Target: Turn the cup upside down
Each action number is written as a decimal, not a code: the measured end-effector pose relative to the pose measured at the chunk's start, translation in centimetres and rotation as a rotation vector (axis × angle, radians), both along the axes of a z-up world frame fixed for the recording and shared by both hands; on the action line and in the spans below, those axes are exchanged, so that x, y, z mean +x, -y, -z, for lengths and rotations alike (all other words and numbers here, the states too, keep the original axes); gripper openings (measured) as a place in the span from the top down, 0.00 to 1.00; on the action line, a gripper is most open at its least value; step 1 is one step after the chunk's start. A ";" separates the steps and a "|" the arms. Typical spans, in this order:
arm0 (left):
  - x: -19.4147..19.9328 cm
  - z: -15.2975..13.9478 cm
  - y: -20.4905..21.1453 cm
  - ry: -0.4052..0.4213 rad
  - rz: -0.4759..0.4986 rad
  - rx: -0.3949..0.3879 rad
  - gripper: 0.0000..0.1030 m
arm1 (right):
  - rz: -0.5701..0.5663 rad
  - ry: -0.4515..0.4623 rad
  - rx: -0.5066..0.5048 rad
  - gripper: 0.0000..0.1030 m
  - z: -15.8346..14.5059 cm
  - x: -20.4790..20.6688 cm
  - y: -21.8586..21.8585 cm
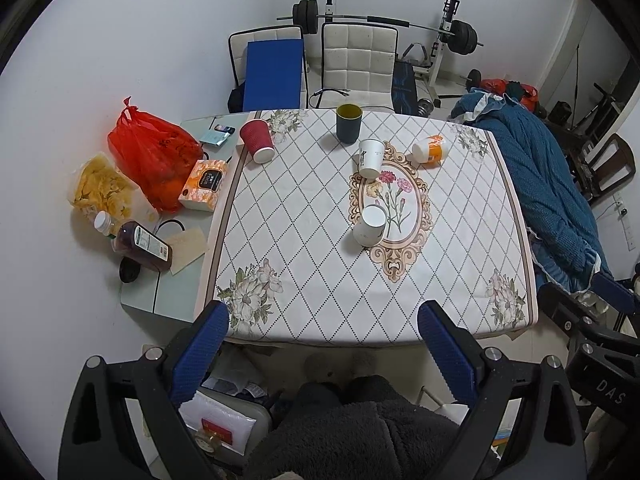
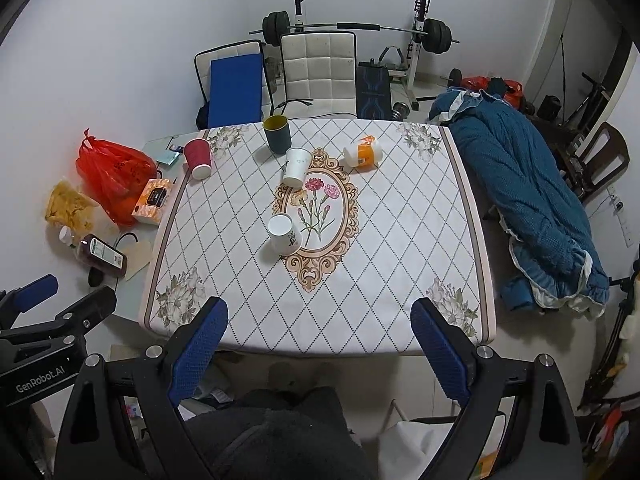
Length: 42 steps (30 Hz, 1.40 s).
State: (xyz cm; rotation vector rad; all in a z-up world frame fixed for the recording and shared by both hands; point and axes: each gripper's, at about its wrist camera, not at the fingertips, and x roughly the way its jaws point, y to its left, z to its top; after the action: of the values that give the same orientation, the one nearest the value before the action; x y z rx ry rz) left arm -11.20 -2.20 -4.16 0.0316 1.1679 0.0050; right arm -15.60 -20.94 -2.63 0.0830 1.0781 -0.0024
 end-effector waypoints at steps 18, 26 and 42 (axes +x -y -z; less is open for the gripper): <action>-0.5 0.3 0.6 -0.018 -0.005 -0.003 0.06 | -0.013 -0.020 0.004 0.08 0.5 -0.7 -0.1; -0.6 0.3 0.6 -0.017 -0.003 -0.002 0.06 | -0.014 -0.019 0.001 0.08 0.5 -0.8 0.0; -0.5 0.3 0.0 -0.013 -0.017 0.002 0.06 | -0.013 -0.021 0.006 0.08 0.5 -0.7 0.1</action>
State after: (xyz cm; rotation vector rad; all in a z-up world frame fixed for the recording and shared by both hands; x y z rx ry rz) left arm -11.75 -2.21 -4.49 0.0230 1.1808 0.0212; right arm -16.31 -21.00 -3.16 0.0816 1.0996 0.0119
